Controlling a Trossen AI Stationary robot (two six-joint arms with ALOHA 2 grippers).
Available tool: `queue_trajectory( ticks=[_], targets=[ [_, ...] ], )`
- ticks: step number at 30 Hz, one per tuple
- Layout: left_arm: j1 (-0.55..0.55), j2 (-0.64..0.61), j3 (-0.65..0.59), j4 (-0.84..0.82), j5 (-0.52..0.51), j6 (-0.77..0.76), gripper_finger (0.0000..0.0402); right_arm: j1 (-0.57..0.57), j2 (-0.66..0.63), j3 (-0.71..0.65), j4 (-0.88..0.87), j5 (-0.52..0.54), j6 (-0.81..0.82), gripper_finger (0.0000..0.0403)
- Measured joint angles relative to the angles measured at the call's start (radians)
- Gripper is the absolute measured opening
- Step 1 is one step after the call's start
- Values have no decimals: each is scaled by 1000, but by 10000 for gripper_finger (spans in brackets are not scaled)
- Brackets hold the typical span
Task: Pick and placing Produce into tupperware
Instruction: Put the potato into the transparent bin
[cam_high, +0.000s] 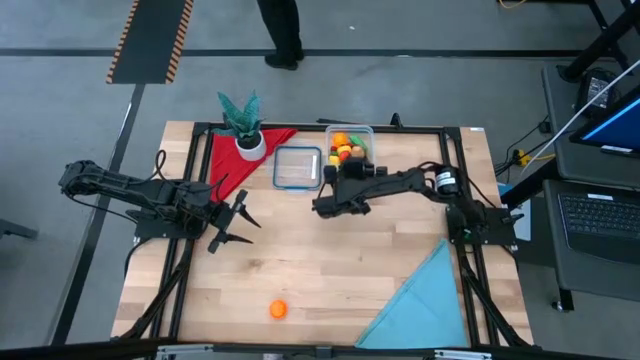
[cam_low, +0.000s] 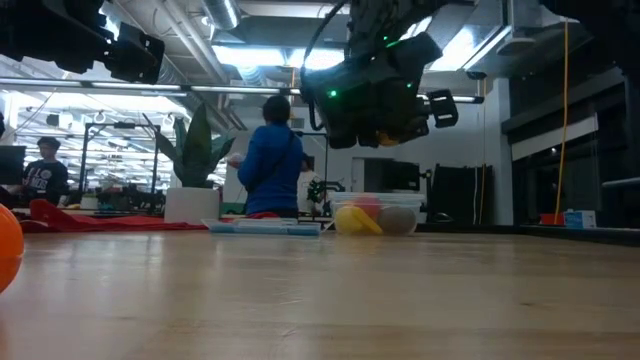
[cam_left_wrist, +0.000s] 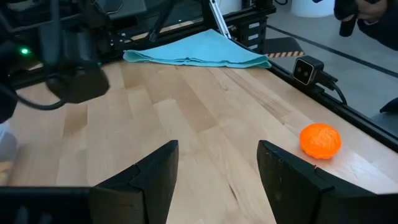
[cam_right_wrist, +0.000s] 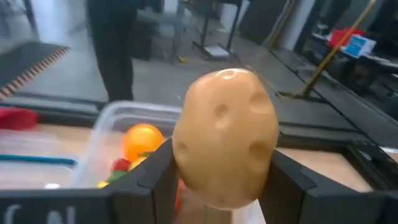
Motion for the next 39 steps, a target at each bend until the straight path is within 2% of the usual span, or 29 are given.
queue_trajectory(
  ticks=[4,8,16,19,24,29,33,39],
  targets=[
    [0,0,0,0,0,1,210,-23,-30,0,16,-85,-94,173],
    [0,0,0,0,0,7,210,-50,-93,1,71,-212,-279,173],
    [0,0,0,-1,0,7,210,-164,-242,1,391,-475,-857,173],
    [0,0,0,-2,0,7,210,-221,-272,1,487,-579,-1018,173],
    [0,0,0,-7,0,6,210,-304,-288,1,523,-709,-1143,173],
    [0,0,0,-8,0,7,210,-376,-288,1,526,-881,-1266,173],
    [0,0,0,-8,0,6,210,-402,-287,1,534,-906,-1334,173],
    [0,0,0,-8,0,5,210,-433,-287,1,588,-1108,-1546,173]
  ],
)
